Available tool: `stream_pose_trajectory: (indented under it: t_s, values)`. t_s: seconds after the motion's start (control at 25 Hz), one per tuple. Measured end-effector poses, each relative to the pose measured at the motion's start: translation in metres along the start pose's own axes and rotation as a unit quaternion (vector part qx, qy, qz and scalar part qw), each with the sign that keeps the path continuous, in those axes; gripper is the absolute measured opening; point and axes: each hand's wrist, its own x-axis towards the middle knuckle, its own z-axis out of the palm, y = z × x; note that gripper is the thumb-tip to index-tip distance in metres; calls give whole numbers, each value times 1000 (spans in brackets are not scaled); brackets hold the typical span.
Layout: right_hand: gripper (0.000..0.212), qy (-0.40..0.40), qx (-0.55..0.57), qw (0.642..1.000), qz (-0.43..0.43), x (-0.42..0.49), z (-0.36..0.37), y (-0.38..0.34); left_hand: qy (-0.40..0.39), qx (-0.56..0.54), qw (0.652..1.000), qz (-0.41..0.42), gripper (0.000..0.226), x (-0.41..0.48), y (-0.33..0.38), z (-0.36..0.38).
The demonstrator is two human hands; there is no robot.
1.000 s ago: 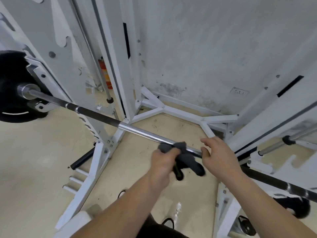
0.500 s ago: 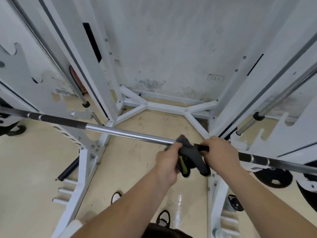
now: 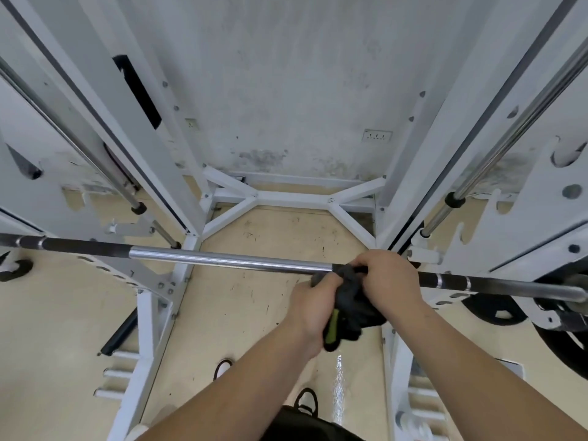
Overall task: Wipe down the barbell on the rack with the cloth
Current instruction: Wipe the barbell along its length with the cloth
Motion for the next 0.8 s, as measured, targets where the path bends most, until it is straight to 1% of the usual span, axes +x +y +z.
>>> stream_pose_trajectory:
  t_s: [0.08,0.12,0.16,0.2,0.24,0.32,0.36,0.4,0.44,0.48,0.52,0.6,0.64,0.68,0.72,0.76,0.8]
  values:
    - [21,-7,4,1000,9,3,-2,0,52,80,989,109,22,-21,28,-20]
    - [20,-11,5,1000,10,4,-3,0,92,146,969,179,19,-28,47,-30]
    - [19,-13,6,1000,8,5,-3,0,130,241,932,238,19,-29,66,-40]
    - [20,-13,8,1000,8,6,-4,-1,157,354,880,274,23,-23,81,-49]
    - [20,-13,8,1000,9,5,-5,-1,166,469,818,288,28,-12,89,-55]
    - [20,-11,5,1000,8,6,-6,-1,139,675,674,267,33,15,84,-54]
    - [21,-11,3,1000,6,6,-5,-1,110,742,608,259,36,30,72,-50]
    - [21,-10,3,1000,5,6,-4,-1,82,782,559,263,38,42,60,-44]
    - [21,-9,2,1000,5,5,-3,-2,62,798,536,268,38,50,54,-41]
    - [22,-7,0,1000,7,5,-1,-2,39,798,534,275,36,55,55,-41]
    - [22,-6,-2,1000,10,6,0,-1,11,782,561,272,33,57,62,-46]
    - [23,-7,-3,1000,14,8,0,-1,-30,736,636,228,29,58,85,-70]
    - [23,-7,2,1000,17,9,0,-2,-26,727,656,202,27,60,95,-83]
    - [23,-9,7,1000,23,9,0,-2,-14,726,661,189,25,63,101,-92]
    - [23,-13,11,999,30,9,0,-2,-8,733,653,189,23,64,103,-93]
    - [22,-18,15,999,36,10,-1,-3,-13,739,641,206,21,64,99,-83]
    - [20,-24,17,999,44,10,-1,-4,-25,739,629,240,21,65,90,-66]
